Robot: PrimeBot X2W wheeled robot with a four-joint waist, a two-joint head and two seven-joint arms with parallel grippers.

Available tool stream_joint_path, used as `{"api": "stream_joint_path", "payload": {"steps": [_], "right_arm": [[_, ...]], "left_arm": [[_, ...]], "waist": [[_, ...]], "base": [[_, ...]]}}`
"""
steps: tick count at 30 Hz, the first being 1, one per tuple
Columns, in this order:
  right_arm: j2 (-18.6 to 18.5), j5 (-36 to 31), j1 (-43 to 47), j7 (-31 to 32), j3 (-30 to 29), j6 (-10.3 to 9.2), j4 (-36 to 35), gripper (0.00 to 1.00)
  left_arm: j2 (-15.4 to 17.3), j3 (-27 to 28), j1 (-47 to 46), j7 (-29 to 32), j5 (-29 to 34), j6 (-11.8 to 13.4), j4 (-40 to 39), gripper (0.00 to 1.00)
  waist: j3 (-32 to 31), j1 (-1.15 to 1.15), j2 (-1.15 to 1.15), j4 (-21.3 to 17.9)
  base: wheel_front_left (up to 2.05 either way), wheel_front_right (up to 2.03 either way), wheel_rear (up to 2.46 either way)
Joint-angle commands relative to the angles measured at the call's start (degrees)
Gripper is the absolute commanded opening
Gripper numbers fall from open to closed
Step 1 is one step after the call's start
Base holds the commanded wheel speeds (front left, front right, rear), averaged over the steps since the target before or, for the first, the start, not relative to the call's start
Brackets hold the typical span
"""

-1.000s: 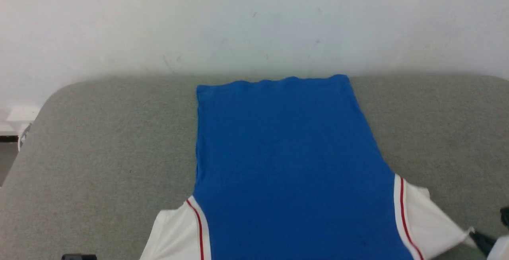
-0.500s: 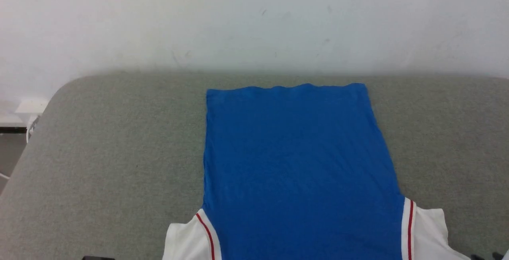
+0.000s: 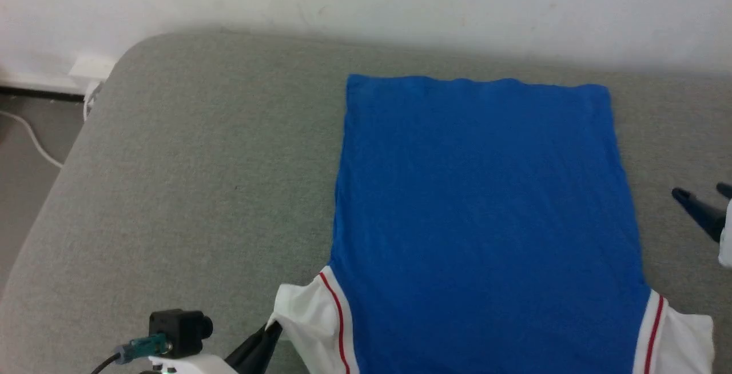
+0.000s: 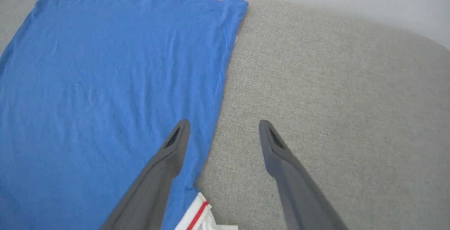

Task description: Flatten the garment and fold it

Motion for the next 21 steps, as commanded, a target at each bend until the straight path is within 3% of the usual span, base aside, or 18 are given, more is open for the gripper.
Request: {"api": "stream_joint_path", "payload": {"steps": [1, 4, 8, 21], "right_arm": [[0.31, -0.68, -1.70, 0.68, -0.19, -0.04, 1.06, 1.00], [-0.50, -4.47, -10.48, 3.45, -0.01, -0.04, 7.36, 1.00], [-0.94, -7.75, -16.81, 2.23, 1.89, -0.04, 13.46, 1.00], [-3.79, -16.73, -35.48, 4.46, -2.09, -0.04, 28.82, 1.00]], "left_arm": [[-0.77, -0.21, -1.17, -0.65, 0.54, 0.13, -0.21, 0.00], [-3.90, -1.87, -4.49, -3.28, 2.31, -0.41, 0.83, 0.00], [-6.95, -3.37, -7.30, -6.02, 3.72, -1.02, 3.12, 0.00], [-9.91, -7.55, -13.06, -10.19, 7.78, -4.54, 6.50, 0.00]], "waist": [[5.95, -0.01, 0.00, 6.19], [9.56, -0.01, 0.00, 9.56], [12.36, -0.01, 0.00, 12.42], [21.48, -0.01, 0.00, 16.91]], "base": [[0.00, 0.00, 0.00], [0.00, 0.00, 0.00], [0.00, 0.00, 0.00], [0.00, 0.00, 0.00]]}}
